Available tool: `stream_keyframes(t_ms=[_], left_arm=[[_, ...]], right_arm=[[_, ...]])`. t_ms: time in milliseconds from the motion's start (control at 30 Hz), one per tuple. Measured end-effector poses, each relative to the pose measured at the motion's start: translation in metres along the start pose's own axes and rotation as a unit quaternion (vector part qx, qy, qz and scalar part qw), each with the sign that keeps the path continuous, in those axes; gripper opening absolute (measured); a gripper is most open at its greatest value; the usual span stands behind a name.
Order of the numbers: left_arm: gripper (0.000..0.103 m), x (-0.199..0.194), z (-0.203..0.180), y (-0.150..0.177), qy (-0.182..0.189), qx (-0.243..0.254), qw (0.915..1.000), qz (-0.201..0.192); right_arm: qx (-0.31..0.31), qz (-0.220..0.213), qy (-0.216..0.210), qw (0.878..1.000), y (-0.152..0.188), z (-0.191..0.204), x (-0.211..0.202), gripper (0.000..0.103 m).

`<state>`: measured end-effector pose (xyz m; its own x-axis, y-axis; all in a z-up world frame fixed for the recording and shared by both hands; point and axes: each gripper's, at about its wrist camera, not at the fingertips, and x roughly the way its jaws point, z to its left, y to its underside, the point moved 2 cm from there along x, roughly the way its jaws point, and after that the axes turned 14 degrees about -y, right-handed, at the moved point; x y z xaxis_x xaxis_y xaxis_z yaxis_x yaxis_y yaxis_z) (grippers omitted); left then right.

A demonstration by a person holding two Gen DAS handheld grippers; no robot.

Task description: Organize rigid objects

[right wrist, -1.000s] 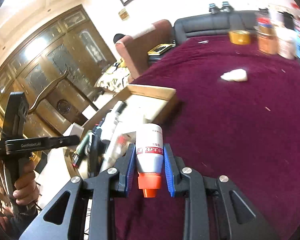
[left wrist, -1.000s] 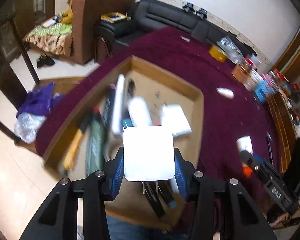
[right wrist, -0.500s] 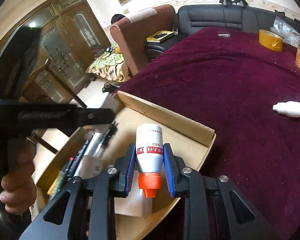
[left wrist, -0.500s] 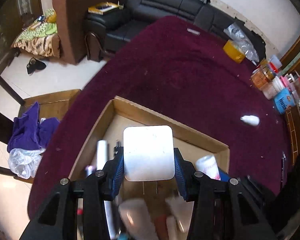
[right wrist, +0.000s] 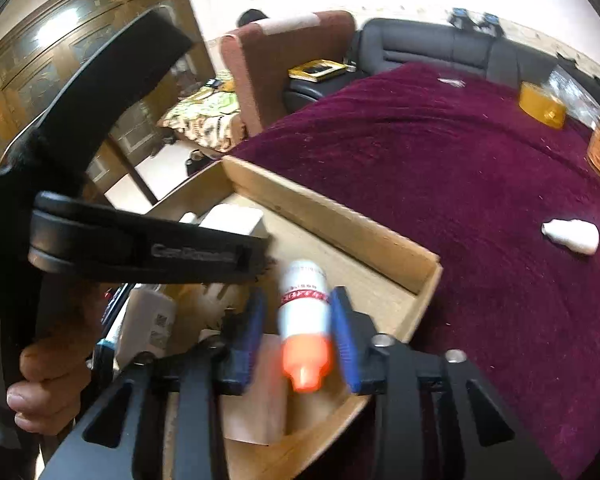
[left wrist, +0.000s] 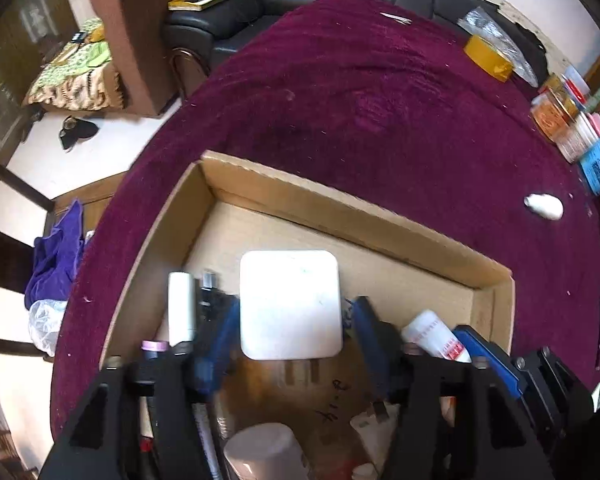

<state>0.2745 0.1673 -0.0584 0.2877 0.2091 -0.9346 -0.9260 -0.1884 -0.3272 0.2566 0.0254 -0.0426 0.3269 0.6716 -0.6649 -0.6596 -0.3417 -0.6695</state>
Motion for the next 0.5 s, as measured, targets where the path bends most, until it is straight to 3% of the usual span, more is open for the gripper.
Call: stream_keyframes(t_ms=[67, 100, 200, 367, 433, 500], left_arm=[[0.069, -0.006, 0.001, 0.002, -0.012, 0.010, 0.9999, 0.002], [0.069, -0.011, 0.001, 0.002, -0.028, 0.015, 0.9995, -0.005], [0.070, -0.053, 0.008, 0.020, -0.080, -0.002, 0.9936, -0.079], [0.093, -0.137, 0.016, 0.092, -0.030, -0.038, 0.9797, -0.195], [0.095, -0.161, 0.017, 0.132, -0.032, -0.066, 0.9688, -0.237], [0.098, -0.172, 0.014, 0.166, -0.032, -0.083, 0.9641, -0.250]], right_arm=[[-0.017, -0.005, 0.017, 1.000, 0.002, 0.004, -0.002, 0.061], [-0.021, -0.006, 0.012, 1.000, 0.002, 0.005, -0.004, 0.061], [-0.016, -0.033, -0.020, 0.999, 0.001, 0.006, -0.025, 0.061], [-0.001, -0.045, -0.057, 0.997, 0.016, 0.020, -0.072, 0.062], [0.004, -0.041, -0.055, 0.998, 0.036, 0.031, -0.094, 0.062], [0.003, -0.042, -0.045, 0.998, 0.058, 0.042, -0.110, 0.062]])
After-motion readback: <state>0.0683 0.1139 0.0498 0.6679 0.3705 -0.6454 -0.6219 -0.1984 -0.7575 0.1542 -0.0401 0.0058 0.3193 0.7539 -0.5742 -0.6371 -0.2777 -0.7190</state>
